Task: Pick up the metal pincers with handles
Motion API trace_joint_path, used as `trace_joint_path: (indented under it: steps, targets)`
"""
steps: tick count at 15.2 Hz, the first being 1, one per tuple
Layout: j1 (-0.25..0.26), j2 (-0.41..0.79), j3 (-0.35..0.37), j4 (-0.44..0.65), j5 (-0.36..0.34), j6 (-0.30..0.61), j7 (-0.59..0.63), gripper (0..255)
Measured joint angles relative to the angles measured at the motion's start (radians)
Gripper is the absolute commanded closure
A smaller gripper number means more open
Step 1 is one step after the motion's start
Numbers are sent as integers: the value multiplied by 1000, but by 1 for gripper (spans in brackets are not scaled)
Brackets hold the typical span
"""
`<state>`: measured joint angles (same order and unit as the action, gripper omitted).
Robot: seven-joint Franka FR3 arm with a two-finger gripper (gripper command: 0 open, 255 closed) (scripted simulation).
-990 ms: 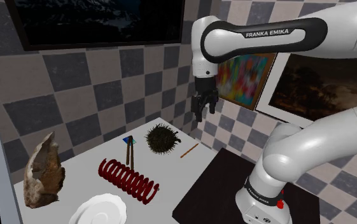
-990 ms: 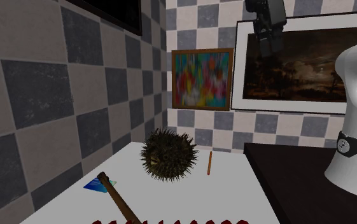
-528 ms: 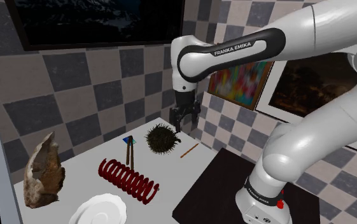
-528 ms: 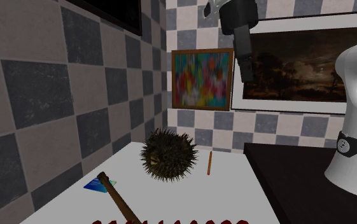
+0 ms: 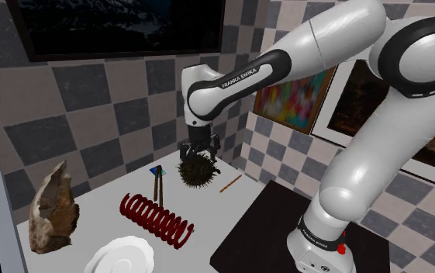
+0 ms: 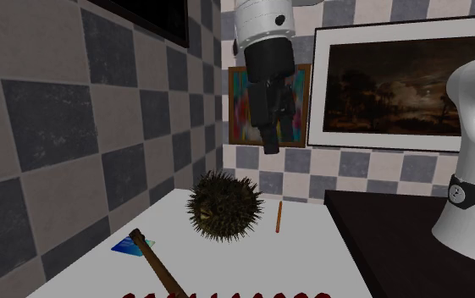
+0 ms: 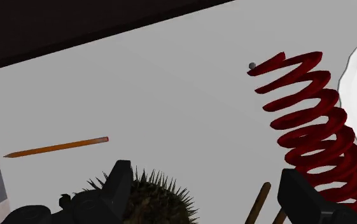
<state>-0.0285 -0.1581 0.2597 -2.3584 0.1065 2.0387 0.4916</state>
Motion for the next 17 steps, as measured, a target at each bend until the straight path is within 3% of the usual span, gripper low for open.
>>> trace_joint_path:
  steps: [10, 17]
  targets:
    - [21, 387, 10, 226, -132, 189, 262, 0]
    - [76, 661, -41, 492, -214, 216, 412, 0]
